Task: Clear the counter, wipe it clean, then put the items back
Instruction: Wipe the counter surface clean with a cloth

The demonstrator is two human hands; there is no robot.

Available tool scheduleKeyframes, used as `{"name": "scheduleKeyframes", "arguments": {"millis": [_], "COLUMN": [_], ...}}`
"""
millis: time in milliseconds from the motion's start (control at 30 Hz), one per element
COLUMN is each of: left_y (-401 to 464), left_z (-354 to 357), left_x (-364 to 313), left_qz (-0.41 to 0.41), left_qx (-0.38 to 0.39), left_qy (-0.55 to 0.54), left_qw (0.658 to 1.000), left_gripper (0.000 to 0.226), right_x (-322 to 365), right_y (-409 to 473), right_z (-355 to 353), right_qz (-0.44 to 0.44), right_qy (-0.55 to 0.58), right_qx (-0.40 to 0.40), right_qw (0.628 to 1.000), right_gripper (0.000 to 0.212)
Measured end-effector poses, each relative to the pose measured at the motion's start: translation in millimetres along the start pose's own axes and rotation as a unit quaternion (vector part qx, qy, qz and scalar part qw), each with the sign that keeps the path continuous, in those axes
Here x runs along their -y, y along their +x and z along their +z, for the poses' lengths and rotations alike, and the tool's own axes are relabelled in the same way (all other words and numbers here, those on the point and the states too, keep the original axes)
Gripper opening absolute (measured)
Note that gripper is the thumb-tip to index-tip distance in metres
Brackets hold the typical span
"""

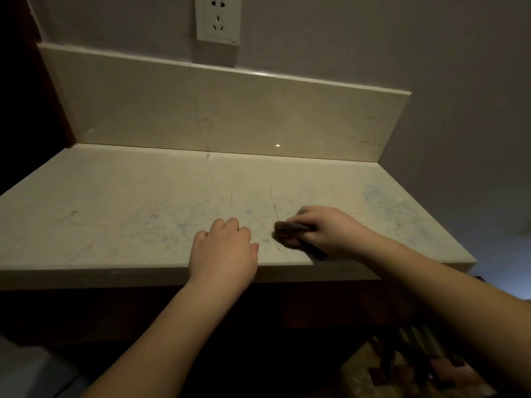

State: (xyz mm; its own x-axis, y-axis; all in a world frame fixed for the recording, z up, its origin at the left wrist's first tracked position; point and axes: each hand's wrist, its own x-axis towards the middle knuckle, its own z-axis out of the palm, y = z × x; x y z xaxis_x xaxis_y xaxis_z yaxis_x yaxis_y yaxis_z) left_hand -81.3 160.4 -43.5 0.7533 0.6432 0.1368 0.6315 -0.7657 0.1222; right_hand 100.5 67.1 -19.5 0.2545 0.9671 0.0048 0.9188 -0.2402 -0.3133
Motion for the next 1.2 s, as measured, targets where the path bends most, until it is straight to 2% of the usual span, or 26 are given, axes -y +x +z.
{"name": "scheduleKeyframes", "arguments": {"millis": [167, 333, 500, 600, 800, 900, 1033, 1200], "left_y": [-4.3, -3.9, -4.4, -3.6, -5.3, -5.8, -7.2, -0.1], "left_z": [-1.4, 0.7, 3.0, 2.7, 5.0, 4.7, 3.8, 1.8], "left_x": [-2.2, 7.5, 6.3, 7.3, 7.5, 9.5, 5.2, -4.4], "left_qz": [0.000, 0.016, 0.018, 0.015, 0.017, 0.018, 0.014, -0.011], "left_qx": [-0.003, -0.006, -0.009, -0.008, -0.011, -0.017, -0.018, -0.002], "left_qy": [0.008, -0.010, -0.012, -0.020, -0.010, -0.005, 0.009, 0.041], "left_qw": [1.000, 1.000, 1.000, 1.000, 1.000, 1.000, 1.000, 0.999], "left_gripper": [0.034, 0.029, 0.031, 0.030, 0.031, 0.032, 0.027, 0.030], "right_x": [23.2, -7.8, -37.2, -25.7, 4.9, -11.5, -48.1, -68.8], "right_y": [17.6, -37.9, -68.9, -48.4, -26.9, -50.0, -61.9, -17.7], "right_z": [11.1, -3.6, -26.0, -19.7, 2.7, -6.9, -22.0, -25.0], "right_qz": [-0.012, -0.028, 0.033, 0.039, -0.002, -0.025, -0.002, 0.020], "right_qy": [0.014, -0.020, -0.054, -0.044, -0.022, -0.042, -0.055, -0.063], "right_qx": [-0.017, 0.027, 0.060, 0.031, -0.003, 0.018, 0.037, -0.006], "right_qw": [1.000, 0.999, 0.996, 0.998, 1.000, 0.999, 0.998, 0.998], "right_gripper": [0.028, 0.028, 0.030, 0.027, 0.029, 0.029, 0.029, 0.029]}}
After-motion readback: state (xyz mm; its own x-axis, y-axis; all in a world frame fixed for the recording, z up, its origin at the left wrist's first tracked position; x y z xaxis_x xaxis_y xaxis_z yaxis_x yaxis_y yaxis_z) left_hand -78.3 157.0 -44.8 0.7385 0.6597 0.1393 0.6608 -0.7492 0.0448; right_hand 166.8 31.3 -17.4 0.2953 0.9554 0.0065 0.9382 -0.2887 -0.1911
